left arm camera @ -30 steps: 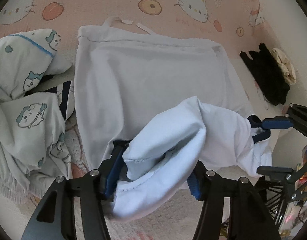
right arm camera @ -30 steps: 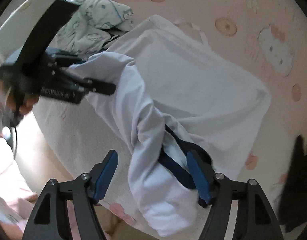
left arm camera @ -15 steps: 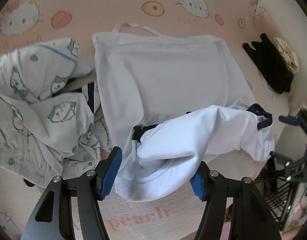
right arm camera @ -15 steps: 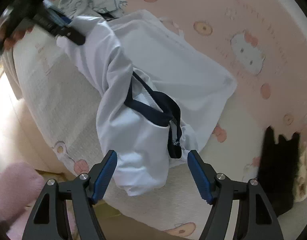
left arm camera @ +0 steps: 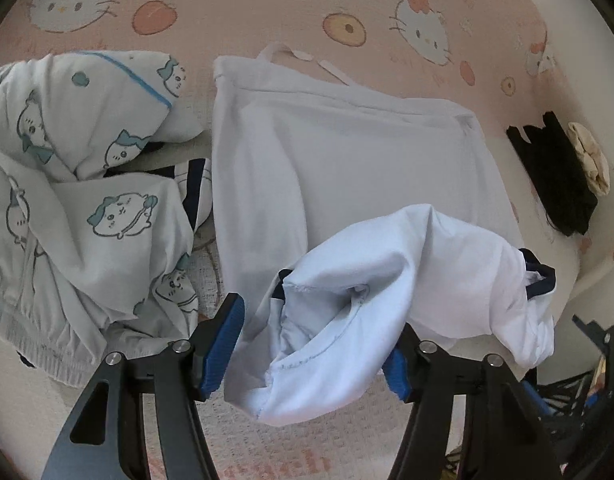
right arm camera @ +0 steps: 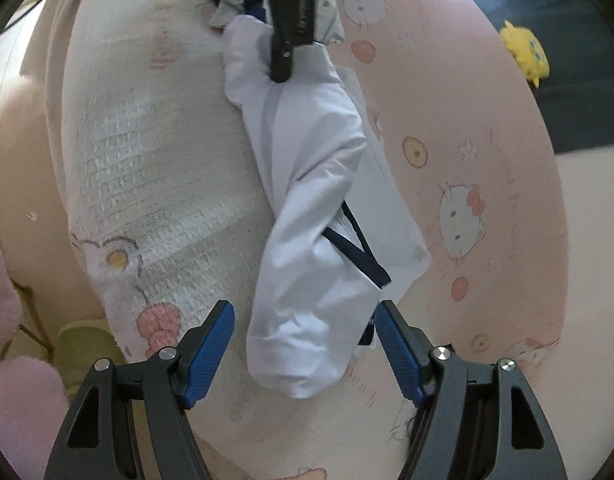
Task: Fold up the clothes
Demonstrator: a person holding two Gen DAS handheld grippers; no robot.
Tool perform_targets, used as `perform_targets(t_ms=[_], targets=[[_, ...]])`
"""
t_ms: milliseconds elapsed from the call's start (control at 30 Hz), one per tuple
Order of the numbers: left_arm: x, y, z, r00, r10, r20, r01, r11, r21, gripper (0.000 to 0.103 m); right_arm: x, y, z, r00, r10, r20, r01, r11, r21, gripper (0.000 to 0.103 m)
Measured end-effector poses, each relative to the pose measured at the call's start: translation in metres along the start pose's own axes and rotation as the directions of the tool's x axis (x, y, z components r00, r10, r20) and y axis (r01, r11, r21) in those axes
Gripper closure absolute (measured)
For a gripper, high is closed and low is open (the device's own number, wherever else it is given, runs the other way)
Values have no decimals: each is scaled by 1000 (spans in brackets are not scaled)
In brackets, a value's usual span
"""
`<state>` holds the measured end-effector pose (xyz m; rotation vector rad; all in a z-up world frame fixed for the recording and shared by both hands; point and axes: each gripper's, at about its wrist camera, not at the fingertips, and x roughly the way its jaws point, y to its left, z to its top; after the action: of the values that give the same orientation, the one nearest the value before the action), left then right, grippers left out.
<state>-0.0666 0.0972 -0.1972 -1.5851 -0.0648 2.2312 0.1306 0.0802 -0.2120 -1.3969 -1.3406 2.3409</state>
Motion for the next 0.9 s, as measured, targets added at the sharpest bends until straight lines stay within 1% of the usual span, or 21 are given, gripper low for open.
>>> perform_targets(t_ms=[133, 200, 300, 400, 467, 500, 533, 567, 600, 633, 667, 700, 800, 833, 900], targets=[[2, 5, -2, 1000, -17, -6, 17, 998, -55, 44, 6, 20, 1, 993, -109, 43, 113, 987, -115, 31], [0, 3, -2, 1000, -8, -10, 8, 999, -47, 44, 11, 34, -1, 985, -157, 78, 169, 967, -189, 31], [-4, 0, -2, 1000, 9, -16, -9, 1000, -28, 44, 21, 48, -6, 976, -198, 89, 215, 940, -266, 31], [-7, -3, -2, 999, 26, -22, -26, 1000, -8, 42, 36, 50, -10, 968, -242, 67, 251, 928, -276, 31], [-10, -5, -2, 999, 38, -26, -38, 999, 5, 42, 42, 44, -12, 966, -252, 49, 256, 932, -257, 31], [-11, -6, -2, 999, 44, -28, -43, 999, 11, 42, 44, 40, -13, 970, -241, 42, 244, 940, -237, 32], [-12, -7, -2, 998, 49, -30, -49, 999, 18, 41, 44, 34, -14, 978, -206, 39, 209, 956, -206, 34], [-13, -8, -2, 998, 55, -32, -54, 998, 25, 41, 43, 28, -15, 985, -166, 36, 170, 969, -178, 45], [-15, -9, -1, 998, 61, -33, -60, 998, 31, 39, 44, 22, -15, 991, -129, 28, 132, 980, -150, 58], [-16, -10, -1, 997, 67, -35, -65, 997, 38, 38, 45, 17, -16, 995, -94, 13, 95, 988, -125, 65], [-17, -11, -1, 997, 73, -37, -71, 996, 44, 37, 46, 12, -16, 998, -59, -2, 58, 993, -98, 79], [-20, -11, -1, 997, 75, -34, -73, 996, 47, 37, 47, 6, -16, 1000, -25, -11, 25, 997, -72, 80], [-38, -20, -2, 994, 108, 20, -109, 989, 99, 36, 46, -11, -17, 998, 66, -13, -66, 998, 0, 80], [-45, -25, -4, 991, 129, 40, -133, 983, 128, 36, 46, -17, -17, 995, 94, -12, -94, 995, 23, 80], [-59, -38, -8, 982, 166, 87, -181, 961, 207, 36, 48, -30, -18, 990, 142, -9, -141, 988, 65, 80]])
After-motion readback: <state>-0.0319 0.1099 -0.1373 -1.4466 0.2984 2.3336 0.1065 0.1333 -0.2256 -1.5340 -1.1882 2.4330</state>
